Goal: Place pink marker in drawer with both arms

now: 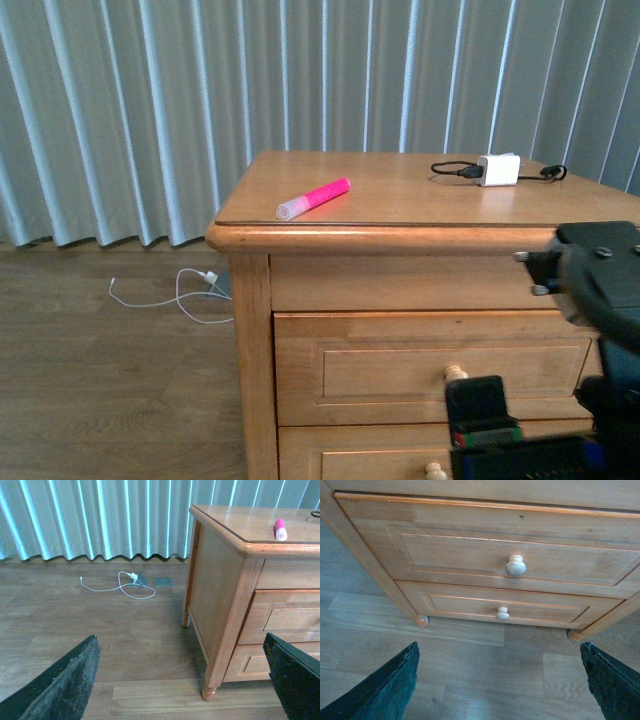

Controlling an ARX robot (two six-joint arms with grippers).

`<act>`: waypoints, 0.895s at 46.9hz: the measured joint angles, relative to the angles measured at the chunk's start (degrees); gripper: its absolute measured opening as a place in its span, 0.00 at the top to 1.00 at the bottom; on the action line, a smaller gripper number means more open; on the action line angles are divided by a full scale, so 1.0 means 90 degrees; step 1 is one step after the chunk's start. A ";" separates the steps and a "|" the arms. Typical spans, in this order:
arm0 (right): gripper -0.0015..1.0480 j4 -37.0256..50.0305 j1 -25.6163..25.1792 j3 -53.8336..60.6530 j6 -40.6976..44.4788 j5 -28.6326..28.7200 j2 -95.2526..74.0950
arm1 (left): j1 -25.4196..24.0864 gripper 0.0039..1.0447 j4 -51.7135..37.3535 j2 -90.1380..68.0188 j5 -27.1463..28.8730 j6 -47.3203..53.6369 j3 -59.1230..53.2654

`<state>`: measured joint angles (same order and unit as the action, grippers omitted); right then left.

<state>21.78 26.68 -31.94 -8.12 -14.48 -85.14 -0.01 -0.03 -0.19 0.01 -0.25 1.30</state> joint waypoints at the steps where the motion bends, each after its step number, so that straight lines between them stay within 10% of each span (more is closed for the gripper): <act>1: 0.08 0.0095 0.0000 -0.0078 0.0029 -0.0027 -0.0182 | 0.0000 0.06 0.0000 0.0000 0.0000 0.0000 0.0000; 42: 0.08 0.1528 -0.0510 -0.2562 0.0831 -0.0090 -0.3878 | 0.0000 0.06 0.0000 0.0000 0.0000 0.0000 0.0000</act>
<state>35.53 22.09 -55.00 -0.64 -15.29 -120.05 -0.01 -0.03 -0.19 0.01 -0.25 1.30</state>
